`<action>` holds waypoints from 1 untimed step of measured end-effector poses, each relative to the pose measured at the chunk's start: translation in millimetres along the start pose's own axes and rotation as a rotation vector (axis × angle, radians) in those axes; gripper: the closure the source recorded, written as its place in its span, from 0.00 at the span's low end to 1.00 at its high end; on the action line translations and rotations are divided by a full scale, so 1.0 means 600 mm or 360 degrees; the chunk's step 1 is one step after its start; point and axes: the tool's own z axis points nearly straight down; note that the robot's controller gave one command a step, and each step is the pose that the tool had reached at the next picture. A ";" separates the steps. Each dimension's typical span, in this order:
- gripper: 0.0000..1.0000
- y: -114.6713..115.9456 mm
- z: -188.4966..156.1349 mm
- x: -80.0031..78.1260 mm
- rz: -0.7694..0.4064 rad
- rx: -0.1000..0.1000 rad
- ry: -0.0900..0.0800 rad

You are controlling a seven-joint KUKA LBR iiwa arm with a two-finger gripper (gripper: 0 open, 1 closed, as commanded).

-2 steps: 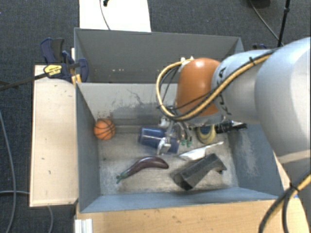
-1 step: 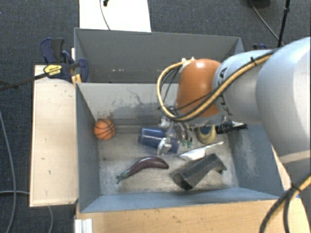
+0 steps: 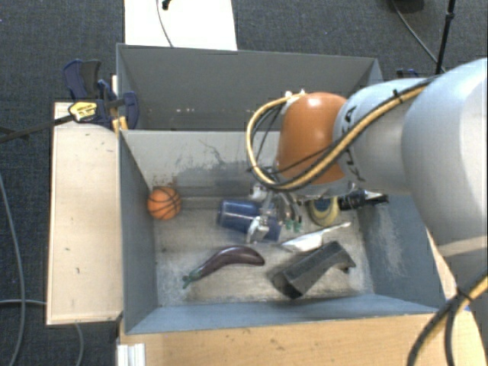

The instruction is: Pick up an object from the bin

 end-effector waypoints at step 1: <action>1.00 0.000 0.000 0.000 0.0000 0.0000 0.0000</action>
Offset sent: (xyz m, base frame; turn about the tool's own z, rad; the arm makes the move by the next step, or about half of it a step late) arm 0.0000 0.0000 0.0000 0.0000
